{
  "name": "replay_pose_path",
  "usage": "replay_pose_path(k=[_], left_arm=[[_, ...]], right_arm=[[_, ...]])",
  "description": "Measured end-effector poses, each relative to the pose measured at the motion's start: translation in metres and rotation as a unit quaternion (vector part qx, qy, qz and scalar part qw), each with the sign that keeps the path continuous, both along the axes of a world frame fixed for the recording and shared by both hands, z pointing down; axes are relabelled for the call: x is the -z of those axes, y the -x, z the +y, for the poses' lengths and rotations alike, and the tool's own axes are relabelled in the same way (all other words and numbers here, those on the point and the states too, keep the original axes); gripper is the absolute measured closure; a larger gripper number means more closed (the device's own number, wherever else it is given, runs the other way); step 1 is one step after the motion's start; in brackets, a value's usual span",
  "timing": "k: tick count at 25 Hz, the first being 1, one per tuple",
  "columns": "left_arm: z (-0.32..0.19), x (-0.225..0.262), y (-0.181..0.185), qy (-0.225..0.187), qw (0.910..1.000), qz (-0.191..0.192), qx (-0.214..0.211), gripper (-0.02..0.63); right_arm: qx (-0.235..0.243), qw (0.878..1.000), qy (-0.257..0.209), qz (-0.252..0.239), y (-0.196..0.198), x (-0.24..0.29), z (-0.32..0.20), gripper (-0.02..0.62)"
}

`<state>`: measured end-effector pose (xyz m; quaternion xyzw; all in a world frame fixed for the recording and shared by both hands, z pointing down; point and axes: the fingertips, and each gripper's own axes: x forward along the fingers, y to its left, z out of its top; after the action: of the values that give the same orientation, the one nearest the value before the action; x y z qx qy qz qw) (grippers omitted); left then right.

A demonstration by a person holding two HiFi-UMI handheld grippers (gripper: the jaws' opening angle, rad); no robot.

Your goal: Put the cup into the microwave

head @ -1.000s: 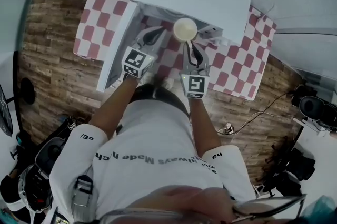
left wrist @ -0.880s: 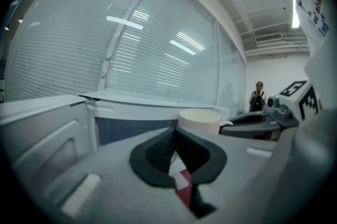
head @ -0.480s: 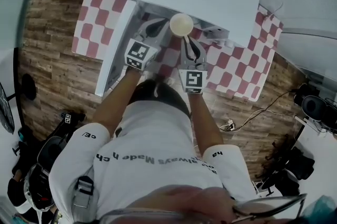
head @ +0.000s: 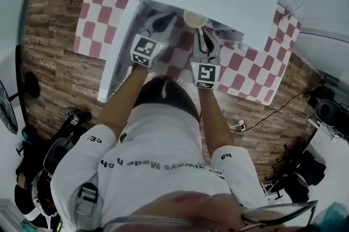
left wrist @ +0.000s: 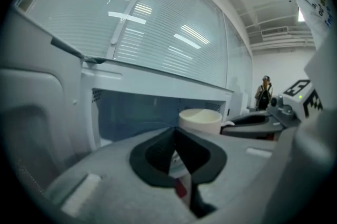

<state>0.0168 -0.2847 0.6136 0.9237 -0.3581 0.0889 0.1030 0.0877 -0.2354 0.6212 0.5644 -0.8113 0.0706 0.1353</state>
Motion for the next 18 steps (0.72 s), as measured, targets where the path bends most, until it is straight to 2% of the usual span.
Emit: replay_pose_path(k=[18], left_arm=[[-0.04, -0.032, -0.022, -0.019, 0.9994, -0.025, -0.016, 0.603]], right_arm=[[-0.031, 0.999, -0.021, -0.023, -0.01, -0.022, -0.071, 0.555]])
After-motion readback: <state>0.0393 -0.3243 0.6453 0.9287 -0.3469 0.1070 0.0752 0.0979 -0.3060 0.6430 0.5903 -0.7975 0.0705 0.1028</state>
